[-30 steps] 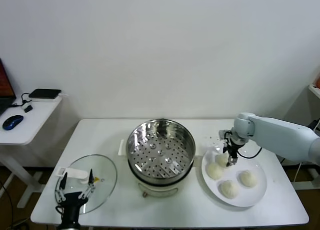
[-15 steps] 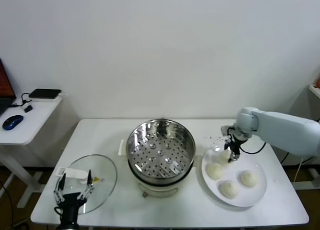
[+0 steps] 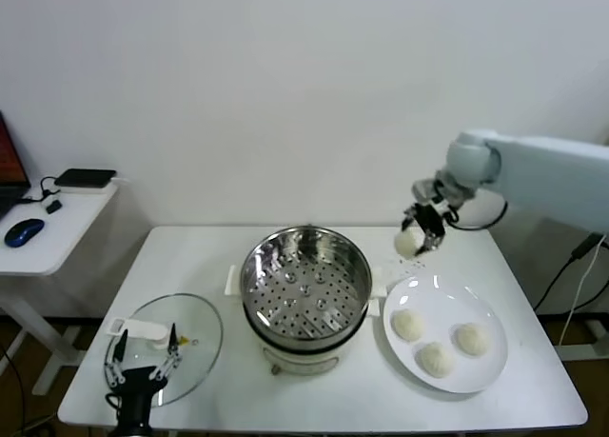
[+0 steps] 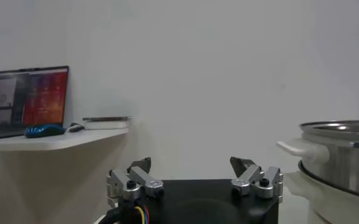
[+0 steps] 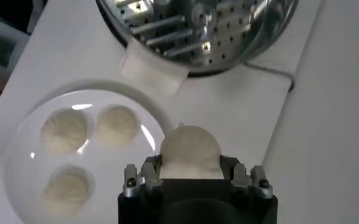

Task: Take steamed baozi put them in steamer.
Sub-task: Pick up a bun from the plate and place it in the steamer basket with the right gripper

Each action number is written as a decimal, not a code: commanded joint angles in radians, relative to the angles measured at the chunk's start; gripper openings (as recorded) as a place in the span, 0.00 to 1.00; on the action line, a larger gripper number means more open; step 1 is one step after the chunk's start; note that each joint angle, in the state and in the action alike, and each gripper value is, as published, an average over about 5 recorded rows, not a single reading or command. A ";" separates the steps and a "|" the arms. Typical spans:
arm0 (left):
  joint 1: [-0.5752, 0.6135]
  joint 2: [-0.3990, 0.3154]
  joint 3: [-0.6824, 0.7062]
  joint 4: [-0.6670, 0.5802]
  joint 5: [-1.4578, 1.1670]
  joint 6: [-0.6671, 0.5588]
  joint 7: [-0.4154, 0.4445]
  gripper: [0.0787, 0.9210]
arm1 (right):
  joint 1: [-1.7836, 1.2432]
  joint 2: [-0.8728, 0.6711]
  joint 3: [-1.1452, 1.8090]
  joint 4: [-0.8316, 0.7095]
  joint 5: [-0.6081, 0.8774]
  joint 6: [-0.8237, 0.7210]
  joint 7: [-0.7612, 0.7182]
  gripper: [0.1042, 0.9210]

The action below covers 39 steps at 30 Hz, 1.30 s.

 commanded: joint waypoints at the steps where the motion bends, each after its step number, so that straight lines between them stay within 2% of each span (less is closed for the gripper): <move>1: 0.000 -0.001 0.000 0.001 0.001 -0.002 -0.001 0.88 | 0.144 0.130 -0.037 0.035 0.027 0.230 -0.012 0.66; 9: -0.008 -0.007 0.006 0.008 0.001 -0.007 -0.007 0.88 | 0.029 0.347 -0.016 -0.014 -0.062 0.495 0.127 0.65; 15: -0.009 -0.008 0.001 0.011 -0.002 -0.010 -0.014 0.88 | -0.104 0.478 0.023 -0.237 -0.215 0.673 0.162 0.65; 19: -0.009 -0.008 -0.002 0.015 -0.004 -0.013 -0.014 0.88 | -0.174 0.544 0.027 -0.387 -0.264 0.771 0.156 0.65; 29: -0.018 -0.011 -0.002 0.037 0.001 -0.022 -0.014 0.88 | -0.272 0.604 0.025 -0.541 -0.295 0.799 0.125 0.65; 39: -0.023 -0.012 -0.002 0.056 0.008 -0.030 -0.014 0.88 | -0.306 0.606 0.025 -0.563 -0.306 0.799 0.090 0.65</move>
